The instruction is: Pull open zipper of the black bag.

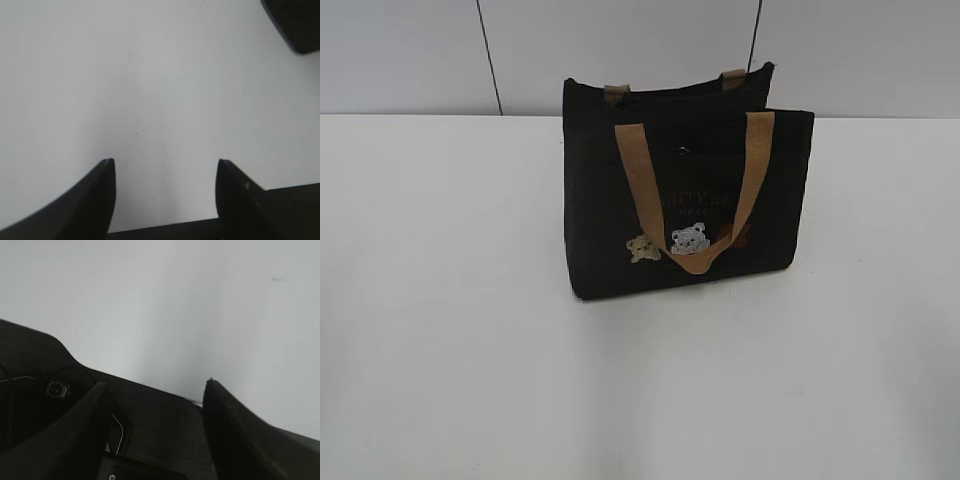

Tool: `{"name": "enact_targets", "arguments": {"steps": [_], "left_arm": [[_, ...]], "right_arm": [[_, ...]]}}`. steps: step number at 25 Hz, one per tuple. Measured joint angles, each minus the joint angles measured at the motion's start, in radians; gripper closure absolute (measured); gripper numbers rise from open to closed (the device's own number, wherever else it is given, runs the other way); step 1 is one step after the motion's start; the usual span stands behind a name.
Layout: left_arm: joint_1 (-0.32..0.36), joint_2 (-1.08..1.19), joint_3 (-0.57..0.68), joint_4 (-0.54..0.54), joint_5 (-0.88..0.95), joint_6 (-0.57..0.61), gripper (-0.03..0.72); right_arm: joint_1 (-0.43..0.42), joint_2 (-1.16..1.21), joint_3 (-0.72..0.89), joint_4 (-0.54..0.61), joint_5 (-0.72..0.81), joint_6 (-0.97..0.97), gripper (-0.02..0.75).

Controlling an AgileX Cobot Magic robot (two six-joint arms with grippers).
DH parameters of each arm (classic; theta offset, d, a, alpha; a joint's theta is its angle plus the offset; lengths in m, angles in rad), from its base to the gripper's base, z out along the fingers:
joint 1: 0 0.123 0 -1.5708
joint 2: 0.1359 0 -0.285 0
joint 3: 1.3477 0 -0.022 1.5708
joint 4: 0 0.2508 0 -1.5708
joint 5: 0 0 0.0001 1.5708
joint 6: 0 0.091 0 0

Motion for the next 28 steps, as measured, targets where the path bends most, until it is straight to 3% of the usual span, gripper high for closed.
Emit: {"name": "enact_targets", "arguments": {"steps": [16,28], "left_arm": [[0.0,-0.386,0.06,-0.028,0.015,0.0,0.223],[0.0,-0.402,0.061,-0.029,0.022,0.004,0.246]], "right_arm": [[0.0,-0.362,0.007,0.006,0.024,-0.001,0.295],[0.0,-0.429,0.061,-0.009,-0.046,0.004,0.295]]}}
